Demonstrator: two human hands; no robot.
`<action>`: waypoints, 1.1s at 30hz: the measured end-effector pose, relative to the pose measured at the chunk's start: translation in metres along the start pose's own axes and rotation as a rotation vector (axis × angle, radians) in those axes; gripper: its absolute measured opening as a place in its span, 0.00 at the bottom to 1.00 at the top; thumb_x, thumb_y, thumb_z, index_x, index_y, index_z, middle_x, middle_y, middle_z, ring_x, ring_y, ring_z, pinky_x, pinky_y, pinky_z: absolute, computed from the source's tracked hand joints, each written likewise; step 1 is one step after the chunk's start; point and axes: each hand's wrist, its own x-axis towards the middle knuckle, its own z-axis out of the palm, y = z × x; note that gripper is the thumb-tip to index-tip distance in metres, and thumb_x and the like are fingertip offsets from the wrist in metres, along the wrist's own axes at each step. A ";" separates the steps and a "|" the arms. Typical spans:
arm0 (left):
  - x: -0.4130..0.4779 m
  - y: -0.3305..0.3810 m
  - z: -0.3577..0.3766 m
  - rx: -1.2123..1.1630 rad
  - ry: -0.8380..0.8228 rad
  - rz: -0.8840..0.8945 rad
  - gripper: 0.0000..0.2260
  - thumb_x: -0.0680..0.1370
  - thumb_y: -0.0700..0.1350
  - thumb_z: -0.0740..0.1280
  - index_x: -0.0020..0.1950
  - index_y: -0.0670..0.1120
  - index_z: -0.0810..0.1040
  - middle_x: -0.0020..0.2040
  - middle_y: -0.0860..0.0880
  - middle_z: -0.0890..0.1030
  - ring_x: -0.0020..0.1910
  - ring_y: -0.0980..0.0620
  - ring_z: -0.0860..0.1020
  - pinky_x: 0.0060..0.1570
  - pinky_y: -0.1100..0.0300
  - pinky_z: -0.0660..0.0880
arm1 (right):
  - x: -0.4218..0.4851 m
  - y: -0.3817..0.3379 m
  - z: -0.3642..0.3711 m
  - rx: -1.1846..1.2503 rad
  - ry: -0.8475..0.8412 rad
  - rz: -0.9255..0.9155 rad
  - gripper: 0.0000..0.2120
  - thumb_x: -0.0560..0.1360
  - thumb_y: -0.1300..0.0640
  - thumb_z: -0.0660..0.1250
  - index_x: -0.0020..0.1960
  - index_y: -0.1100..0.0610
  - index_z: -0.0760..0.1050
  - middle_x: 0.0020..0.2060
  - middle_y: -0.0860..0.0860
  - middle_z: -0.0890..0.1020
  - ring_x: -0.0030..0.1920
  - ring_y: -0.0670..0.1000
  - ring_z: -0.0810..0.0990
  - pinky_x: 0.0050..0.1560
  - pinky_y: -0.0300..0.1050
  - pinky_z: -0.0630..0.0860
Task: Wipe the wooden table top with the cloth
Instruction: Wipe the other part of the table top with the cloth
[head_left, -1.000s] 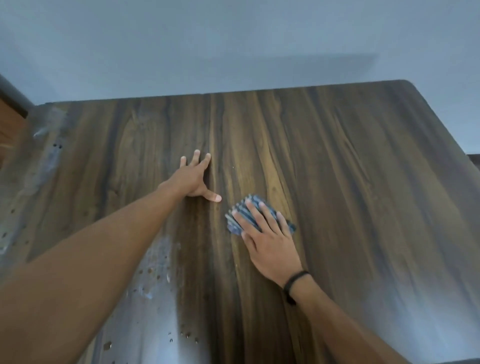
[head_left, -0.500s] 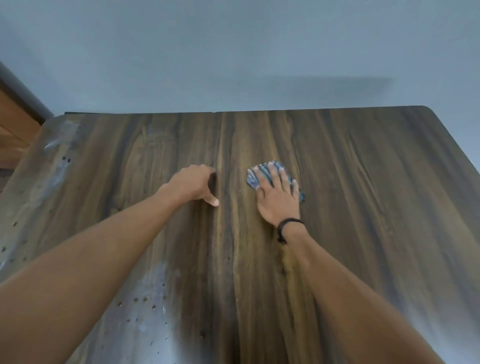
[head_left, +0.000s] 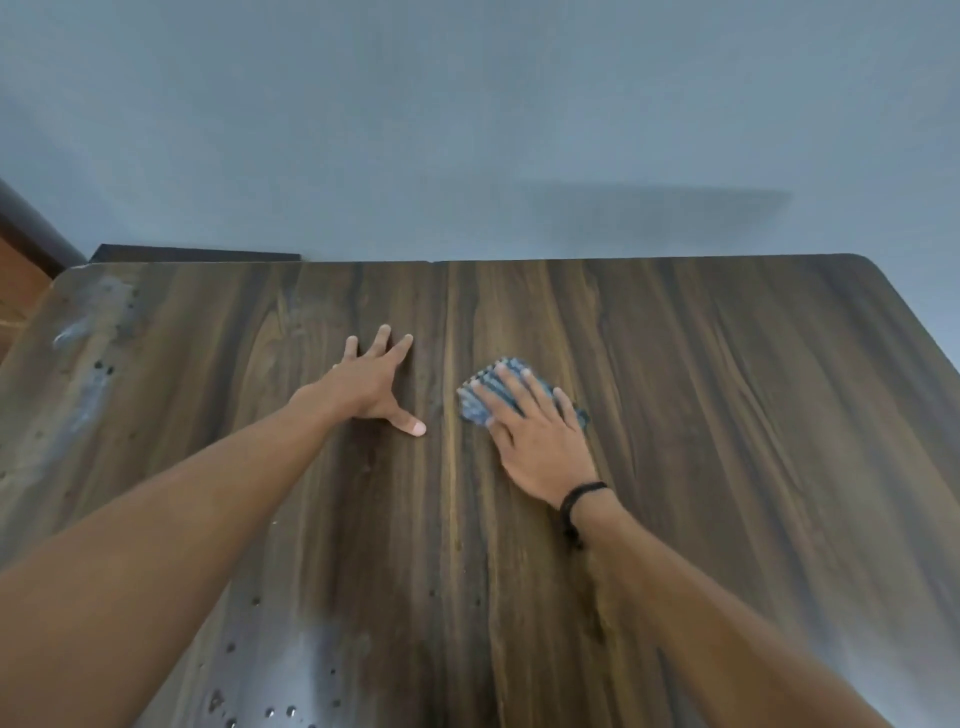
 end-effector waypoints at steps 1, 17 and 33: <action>0.001 0.001 -0.001 0.001 0.001 -0.003 0.64 0.58 0.65 0.79 0.78 0.58 0.36 0.78 0.54 0.33 0.76 0.36 0.36 0.70 0.33 0.54 | 0.018 0.009 -0.005 0.008 0.002 0.037 0.25 0.83 0.45 0.47 0.79 0.35 0.49 0.81 0.43 0.51 0.81 0.50 0.47 0.77 0.57 0.45; 0.009 0.032 -0.024 0.161 -0.208 -0.192 0.69 0.60 0.64 0.79 0.70 0.53 0.20 0.73 0.43 0.24 0.73 0.28 0.34 0.72 0.33 0.50 | 0.083 0.002 -0.010 -0.016 -0.101 0.015 0.25 0.84 0.44 0.45 0.79 0.35 0.43 0.81 0.42 0.43 0.80 0.49 0.40 0.76 0.55 0.37; 0.007 0.034 -0.027 0.107 -0.258 -0.203 0.69 0.60 0.61 0.80 0.68 0.54 0.19 0.70 0.43 0.20 0.70 0.27 0.30 0.72 0.33 0.49 | 0.183 0.009 -0.017 0.015 -0.102 0.068 0.25 0.84 0.45 0.46 0.81 0.38 0.47 0.81 0.44 0.44 0.81 0.50 0.41 0.77 0.58 0.39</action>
